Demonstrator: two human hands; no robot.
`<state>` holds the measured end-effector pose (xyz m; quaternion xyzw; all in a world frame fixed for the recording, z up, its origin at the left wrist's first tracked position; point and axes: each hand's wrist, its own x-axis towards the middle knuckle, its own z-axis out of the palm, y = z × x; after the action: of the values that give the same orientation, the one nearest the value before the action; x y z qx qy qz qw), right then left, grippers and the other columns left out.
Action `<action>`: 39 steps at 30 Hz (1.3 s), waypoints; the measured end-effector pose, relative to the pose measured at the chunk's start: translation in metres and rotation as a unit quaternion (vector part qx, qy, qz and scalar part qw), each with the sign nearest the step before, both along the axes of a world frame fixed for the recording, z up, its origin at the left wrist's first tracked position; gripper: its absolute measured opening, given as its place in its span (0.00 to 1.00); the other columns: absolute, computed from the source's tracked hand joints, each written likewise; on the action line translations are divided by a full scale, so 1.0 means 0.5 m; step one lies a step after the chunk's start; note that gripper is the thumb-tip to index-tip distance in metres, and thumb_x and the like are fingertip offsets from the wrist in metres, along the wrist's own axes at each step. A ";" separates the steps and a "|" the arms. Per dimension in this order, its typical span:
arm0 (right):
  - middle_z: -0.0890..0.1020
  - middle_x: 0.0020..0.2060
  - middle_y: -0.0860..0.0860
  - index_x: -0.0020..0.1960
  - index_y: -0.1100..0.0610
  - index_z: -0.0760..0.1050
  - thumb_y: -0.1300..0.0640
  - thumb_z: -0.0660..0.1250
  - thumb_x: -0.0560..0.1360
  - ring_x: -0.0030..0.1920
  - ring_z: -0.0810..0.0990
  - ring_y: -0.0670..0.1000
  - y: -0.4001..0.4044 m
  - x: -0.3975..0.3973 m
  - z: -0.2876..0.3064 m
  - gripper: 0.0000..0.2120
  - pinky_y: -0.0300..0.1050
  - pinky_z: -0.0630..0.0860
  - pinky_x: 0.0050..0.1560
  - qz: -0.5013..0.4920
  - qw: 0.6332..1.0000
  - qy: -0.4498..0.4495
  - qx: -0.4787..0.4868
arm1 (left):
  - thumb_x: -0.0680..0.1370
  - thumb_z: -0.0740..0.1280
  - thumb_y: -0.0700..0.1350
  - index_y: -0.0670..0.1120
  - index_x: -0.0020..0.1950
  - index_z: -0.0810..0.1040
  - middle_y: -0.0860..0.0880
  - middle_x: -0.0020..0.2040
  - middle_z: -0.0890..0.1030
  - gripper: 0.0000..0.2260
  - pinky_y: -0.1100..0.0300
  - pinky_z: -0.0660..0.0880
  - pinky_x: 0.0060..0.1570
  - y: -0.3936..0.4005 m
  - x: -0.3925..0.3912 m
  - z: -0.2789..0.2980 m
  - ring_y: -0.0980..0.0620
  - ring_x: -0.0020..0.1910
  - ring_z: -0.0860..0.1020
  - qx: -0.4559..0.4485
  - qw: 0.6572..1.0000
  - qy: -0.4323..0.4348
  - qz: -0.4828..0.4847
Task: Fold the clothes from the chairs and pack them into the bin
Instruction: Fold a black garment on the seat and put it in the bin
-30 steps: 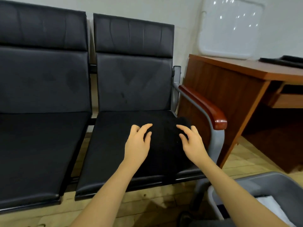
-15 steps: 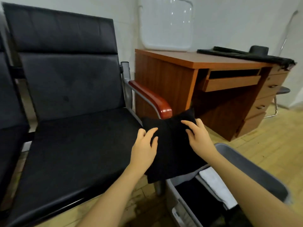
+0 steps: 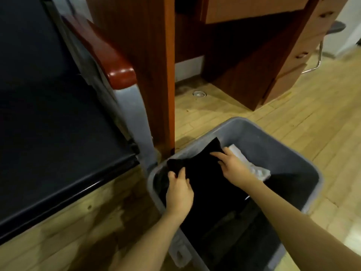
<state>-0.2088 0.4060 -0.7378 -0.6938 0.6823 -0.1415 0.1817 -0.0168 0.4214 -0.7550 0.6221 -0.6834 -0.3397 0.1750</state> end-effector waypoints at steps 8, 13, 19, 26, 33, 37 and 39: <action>0.54 0.74 0.54 0.77 0.46 0.52 0.54 0.55 0.81 0.69 0.60 0.63 -0.015 -0.025 -0.226 0.26 0.59 0.64 0.63 -0.015 0.965 0.221 0.142 | 0.80 0.59 0.50 0.45 0.77 0.38 0.37 0.75 0.43 0.35 0.48 0.63 0.68 0.010 -0.071 -0.161 0.34 0.72 0.54 0.145 0.952 -0.271 0.005; 0.66 0.73 0.55 0.72 0.52 0.67 0.51 0.58 0.78 0.72 0.65 0.62 0.001 -0.003 -0.321 0.22 0.58 0.65 0.68 0.016 0.985 0.154 0.080 | 0.82 0.51 0.52 0.49 0.76 0.33 0.42 0.75 0.32 0.31 0.41 0.39 0.71 -0.015 -0.120 -0.220 0.37 0.74 0.35 0.098 0.896 -0.388 -0.191; 0.71 0.70 0.52 0.70 0.54 0.70 0.42 0.42 0.81 0.71 0.66 0.56 0.055 -0.055 -0.393 0.29 0.54 0.48 0.72 -0.037 0.966 0.207 0.149 | 0.81 0.45 0.61 0.53 0.74 0.29 0.43 0.73 0.28 0.30 0.38 0.36 0.70 -0.059 -0.097 -0.279 0.36 0.73 0.33 0.135 0.837 -0.467 -0.253; 0.45 0.78 0.47 0.78 0.47 0.45 0.38 0.25 0.72 0.77 0.44 0.52 0.069 -0.042 -0.354 0.37 0.53 0.40 0.74 -0.077 0.966 0.172 0.175 | 0.81 0.47 0.61 0.51 0.78 0.42 0.41 0.77 0.43 0.29 0.45 0.50 0.72 -0.099 -0.099 -0.221 0.36 0.74 0.49 0.118 0.853 -0.416 -0.290; 0.60 0.75 0.55 0.75 0.53 0.58 0.48 0.51 0.82 0.72 0.63 0.58 0.115 -0.031 -0.192 0.23 0.52 0.61 0.69 -0.206 0.970 0.113 0.058 | 0.82 0.52 0.55 0.48 0.77 0.54 0.45 0.76 0.57 0.25 0.48 0.59 0.68 -0.125 -0.096 -0.114 0.42 0.72 0.60 -0.065 0.913 -0.266 -0.303; 0.67 0.71 0.58 0.72 0.58 0.65 0.51 0.56 0.81 0.69 0.67 0.61 0.164 -0.034 -0.125 0.21 0.57 0.65 0.66 -0.306 0.943 0.128 -0.009 | 0.81 0.54 0.54 0.48 0.75 0.58 0.46 0.73 0.63 0.23 0.49 0.61 0.66 -0.145 -0.108 -0.063 0.44 0.70 0.63 -0.135 0.914 -0.232 -0.305; 0.64 0.73 0.58 0.73 0.57 0.64 0.51 0.56 0.81 0.71 0.63 0.61 0.196 -0.039 -0.108 0.22 0.58 0.61 0.68 -0.372 0.917 0.139 -0.014 | 0.81 0.54 0.53 0.48 0.75 0.58 0.46 0.73 0.62 0.23 0.49 0.59 0.67 -0.159 -0.110 -0.044 0.44 0.71 0.61 -0.155 0.911 -0.230 -0.304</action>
<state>-0.2282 0.5040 -0.7920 -0.4047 0.9078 -0.1100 0.0095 -0.0718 0.3417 -0.7770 0.4104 -0.9048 -0.1136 -0.0045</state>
